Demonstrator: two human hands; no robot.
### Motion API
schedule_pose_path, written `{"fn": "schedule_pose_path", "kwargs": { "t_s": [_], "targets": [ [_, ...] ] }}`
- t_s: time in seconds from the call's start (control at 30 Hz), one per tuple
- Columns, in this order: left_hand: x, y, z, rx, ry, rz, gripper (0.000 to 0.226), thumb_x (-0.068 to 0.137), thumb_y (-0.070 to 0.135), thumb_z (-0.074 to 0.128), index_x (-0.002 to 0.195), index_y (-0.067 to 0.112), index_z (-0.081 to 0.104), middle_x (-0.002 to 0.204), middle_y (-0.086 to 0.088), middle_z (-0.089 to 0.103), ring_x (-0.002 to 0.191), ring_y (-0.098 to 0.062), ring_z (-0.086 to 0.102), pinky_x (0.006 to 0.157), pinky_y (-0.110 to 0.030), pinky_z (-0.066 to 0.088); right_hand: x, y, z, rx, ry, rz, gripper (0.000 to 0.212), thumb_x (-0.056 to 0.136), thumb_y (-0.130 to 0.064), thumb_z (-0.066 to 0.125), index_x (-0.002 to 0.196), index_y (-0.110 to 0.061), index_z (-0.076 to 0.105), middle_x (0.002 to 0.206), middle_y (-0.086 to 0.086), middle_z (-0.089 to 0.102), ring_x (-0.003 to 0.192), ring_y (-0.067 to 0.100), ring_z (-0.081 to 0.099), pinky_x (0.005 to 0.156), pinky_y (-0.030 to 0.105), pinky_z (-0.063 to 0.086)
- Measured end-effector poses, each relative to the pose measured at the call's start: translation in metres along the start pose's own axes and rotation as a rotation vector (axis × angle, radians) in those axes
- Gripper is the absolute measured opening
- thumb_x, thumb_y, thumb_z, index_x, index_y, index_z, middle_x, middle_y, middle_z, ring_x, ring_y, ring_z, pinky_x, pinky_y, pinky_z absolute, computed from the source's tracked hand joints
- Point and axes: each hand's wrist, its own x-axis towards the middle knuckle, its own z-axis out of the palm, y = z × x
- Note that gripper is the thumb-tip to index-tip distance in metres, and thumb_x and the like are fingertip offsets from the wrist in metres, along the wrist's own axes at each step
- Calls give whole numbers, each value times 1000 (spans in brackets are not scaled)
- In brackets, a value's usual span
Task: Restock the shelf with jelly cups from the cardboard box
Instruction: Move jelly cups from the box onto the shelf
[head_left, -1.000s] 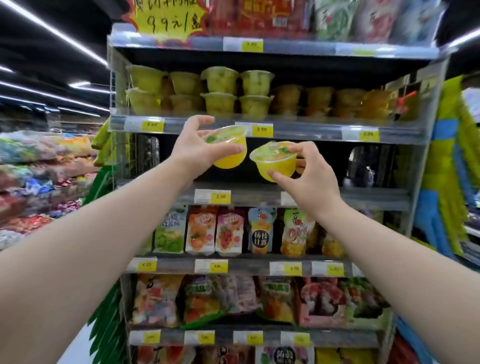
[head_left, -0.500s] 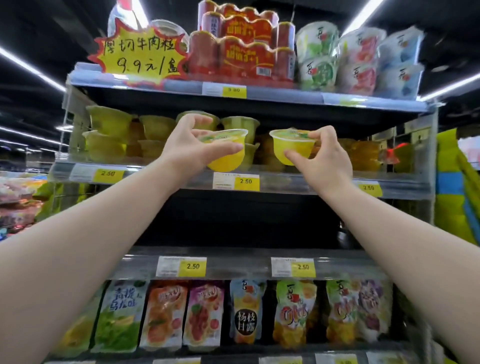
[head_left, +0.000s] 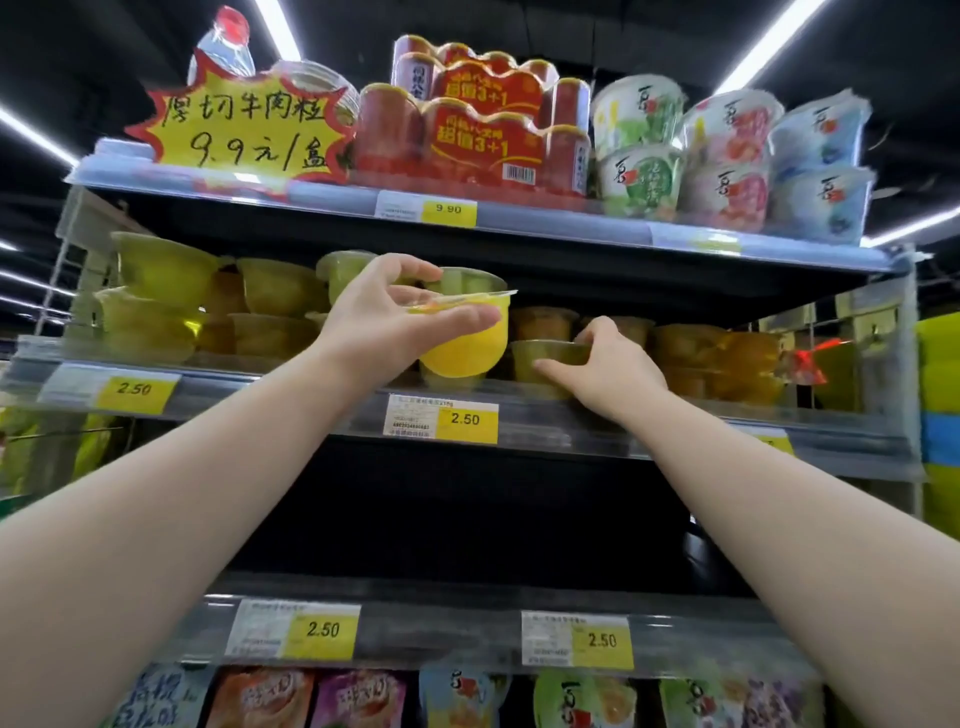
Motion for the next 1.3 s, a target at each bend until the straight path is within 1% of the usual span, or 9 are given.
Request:
{"fn": "schedule_pose_path", "kwargs": {
  "t_s": [0.23,0.33,0.53,0.7,0.87,0.97,1.03,1.13,1.3],
  "targets": [
    [-4,-2,6,40,-13,-23,83,41,67,74,114,33,56,109,8,61,99,-3,57,76,-22,45,10,0,4,-5,-22,-6,78,79,-66,61,138,-20,37,124,3,57,99,22,56,71,32,46],
    [-6,1,11,53,-40,-28,83,41,67,74,115,32,55,110,8,60,100,-2,55,74,-22,45,5,3,1,-28,-19,-11,82,79,-71,55,140,-20,34,115,2,57,93,21,56,65,31,45],
    [-4,21,39,35,-70,-32,68,58,58,79,116,31,55,99,16,56,93,4,53,75,-20,44,-15,22,-12,646,115,-241,22,91,-42,58,97,-21,66,94,-7,67,91,9,61,76,24,47],
    [7,35,64,11,-18,-59,71,58,61,80,115,29,53,101,13,56,102,-9,57,92,-32,49,-26,27,-27,729,-125,-312,42,80,-47,70,116,-24,66,104,-12,71,98,-2,64,82,17,51],
    [14,42,75,-5,-93,-82,99,43,68,81,127,27,45,117,3,60,110,-17,58,99,-41,48,-22,30,-29,768,-95,-212,44,75,-44,76,113,-23,67,101,-12,72,94,-1,66,82,22,54],
    [15,38,72,-218,-149,-114,120,42,63,87,141,22,33,134,-6,53,118,-20,56,101,-41,47,-17,32,-26,786,14,-170,44,73,-44,78,110,-22,68,98,-11,72,91,0,66,81,20,54],
    [13,32,71,-265,-128,-100,97,65,48,83,143,18,33,141,-7,46,123,-18,52,102,-39,47,-10,32,-22,812,103,-108,47,72,-47,78,110,-20,67,97,-12,69,91,2,64,78,20,53],
    [8,15,73,-51,-72,-39,58,86,27,69,138,20,44,138,0,51,122,-13,51,104,-38,45,3,26,-16,810,205,-32,52,72,-50,78,112,-19,66,93,-14,64,89,3,61,72,17,47],
    [6,4,84,89,-137,34,54,95,2,47,146,14,36,146,-6,45,130,-17,47,109,-35,39,27,12,3,756,265,28,60,73,-53,76,118,-16,63,105,-4,66,98,14,61,85,32,53]
  ]
}}
